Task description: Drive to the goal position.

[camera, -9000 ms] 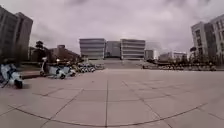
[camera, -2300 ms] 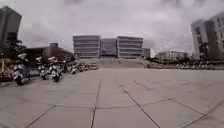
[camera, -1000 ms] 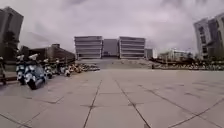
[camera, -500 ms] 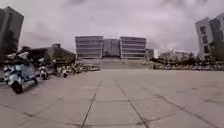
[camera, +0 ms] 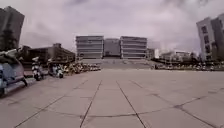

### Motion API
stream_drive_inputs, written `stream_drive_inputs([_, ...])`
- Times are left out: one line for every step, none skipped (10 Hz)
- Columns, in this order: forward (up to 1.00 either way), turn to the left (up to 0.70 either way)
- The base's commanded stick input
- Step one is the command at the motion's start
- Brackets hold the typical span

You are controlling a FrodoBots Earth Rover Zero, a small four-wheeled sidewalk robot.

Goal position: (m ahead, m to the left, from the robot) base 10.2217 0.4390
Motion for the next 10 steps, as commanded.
stream_drive_inputs([1.00,0.00])
stream_drive_inputs([1.00,0.00])
stream_drive_inputs([1.00,0.00])
stream_drive_inputs([1.00,0.00])
stream_drive_inputs([1.00,0.00])
stream_drive_inputs([1.00,0.00])
stream_drive_inputs([1.00,0.00])
stream_drive_inputs([1.00,0.00])
stream_drive_inputs([1.00,0.00])
stream_drive_inputs([1.00,0.00])
